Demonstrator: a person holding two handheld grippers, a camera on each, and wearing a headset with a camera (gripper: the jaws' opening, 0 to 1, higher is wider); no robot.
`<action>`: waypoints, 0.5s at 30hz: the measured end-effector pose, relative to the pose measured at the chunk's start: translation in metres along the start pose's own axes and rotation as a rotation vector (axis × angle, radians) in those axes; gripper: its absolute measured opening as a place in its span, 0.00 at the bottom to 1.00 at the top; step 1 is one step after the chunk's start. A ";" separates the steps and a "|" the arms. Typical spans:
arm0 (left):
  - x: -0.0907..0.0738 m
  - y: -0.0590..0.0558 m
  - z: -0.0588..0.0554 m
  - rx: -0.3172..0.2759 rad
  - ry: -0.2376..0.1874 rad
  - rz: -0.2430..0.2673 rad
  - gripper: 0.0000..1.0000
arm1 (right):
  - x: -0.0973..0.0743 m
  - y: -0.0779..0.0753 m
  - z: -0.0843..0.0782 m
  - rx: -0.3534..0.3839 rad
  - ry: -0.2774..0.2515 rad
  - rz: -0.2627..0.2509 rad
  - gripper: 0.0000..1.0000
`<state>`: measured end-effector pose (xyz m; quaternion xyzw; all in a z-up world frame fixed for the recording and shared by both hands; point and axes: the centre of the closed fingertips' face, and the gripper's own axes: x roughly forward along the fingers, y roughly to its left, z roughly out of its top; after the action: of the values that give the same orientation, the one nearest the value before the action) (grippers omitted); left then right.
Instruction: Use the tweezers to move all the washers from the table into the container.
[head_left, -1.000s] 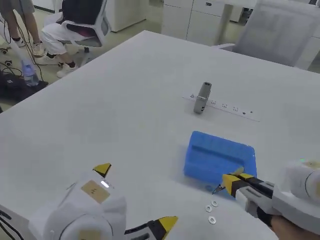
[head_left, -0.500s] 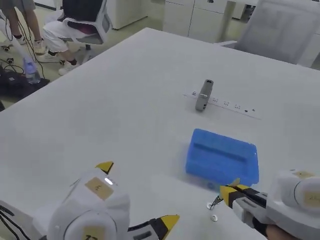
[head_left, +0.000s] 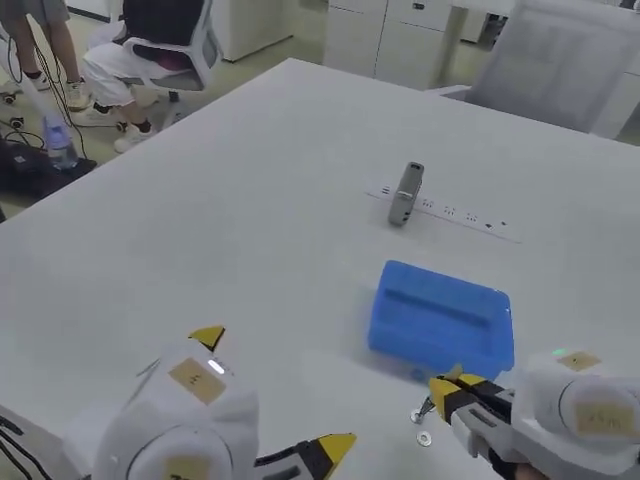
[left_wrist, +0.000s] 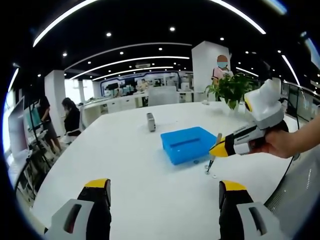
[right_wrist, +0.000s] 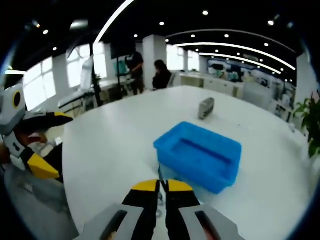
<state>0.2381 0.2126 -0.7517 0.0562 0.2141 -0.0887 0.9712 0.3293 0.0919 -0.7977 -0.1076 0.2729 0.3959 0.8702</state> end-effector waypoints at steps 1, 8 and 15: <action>0.000 0.000 0.000 0.000 -0.001 0.000 0.91 | 0.000 0.000 0.000 0.001 0.002 0.003 0.00; -0.001 0.001 0.001 -0.002 -0.007 0.004 0.91 | 0.001 -0.007 -0.002 0.044 0.044 0.019 0.00; -0.001 0.003 0.002 -0.007 -0.012 0.011 0.91 | -0.002 -0.007 0.006 0.099 0.034 0.041 0.00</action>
<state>0.2381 0.2151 -0.7493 0.0533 0.2082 -0.0827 0.9731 0.3353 0.0884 -0.7919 -0.0655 0.3089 0.3978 0.8614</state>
